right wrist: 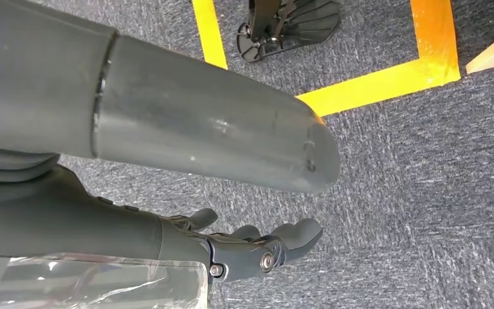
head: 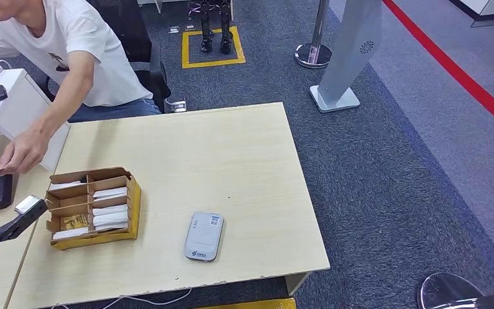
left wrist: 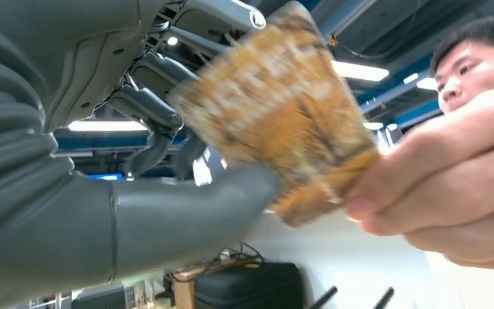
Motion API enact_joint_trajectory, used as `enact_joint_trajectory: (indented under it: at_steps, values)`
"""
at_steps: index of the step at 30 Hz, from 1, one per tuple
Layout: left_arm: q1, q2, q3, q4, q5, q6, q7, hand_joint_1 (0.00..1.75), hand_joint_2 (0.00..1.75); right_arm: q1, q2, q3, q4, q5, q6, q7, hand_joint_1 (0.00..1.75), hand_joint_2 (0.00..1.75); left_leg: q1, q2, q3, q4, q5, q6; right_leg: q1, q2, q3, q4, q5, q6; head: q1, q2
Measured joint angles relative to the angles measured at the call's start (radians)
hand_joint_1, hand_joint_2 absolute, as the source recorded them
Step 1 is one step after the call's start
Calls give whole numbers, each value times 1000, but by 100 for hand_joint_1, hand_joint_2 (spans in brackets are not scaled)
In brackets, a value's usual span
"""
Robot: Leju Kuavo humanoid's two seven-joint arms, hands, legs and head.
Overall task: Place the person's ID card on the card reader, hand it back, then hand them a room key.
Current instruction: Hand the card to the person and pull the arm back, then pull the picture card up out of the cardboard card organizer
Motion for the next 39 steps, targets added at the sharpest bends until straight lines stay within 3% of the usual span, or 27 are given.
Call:
enact_joint_trajectory:
  at_steps: [14,18,28,39]
  values:
    - [4,-15,0,-22,42,11,-12,0,0,6,0,-10,0,0,-1,-7,0,0,0,0,0,0,0,0,0,0,0,0,0,0,0,0]
    - [19,-22,0,-38,41,13,-13,0,175,8,0,-14,0,-1,-2,-7,0,0,0,0,0,0,0,0,0,0,0,0,0,0,0,0]
    - [141,-62,-14,-163,35,-6,-23,0,175,24,0,-46,0,-19,-4,-15,0,0,0,0,0,0,-1,0,0,0,0,0,0,0,0,0]
    - [286,-121,-105,-346,33,-40,-9,0,175,17,5,-85,0,-34,15,-45,0,0,0,0,0,0,-1,1,0,0,0,-1,0,0,0,0]
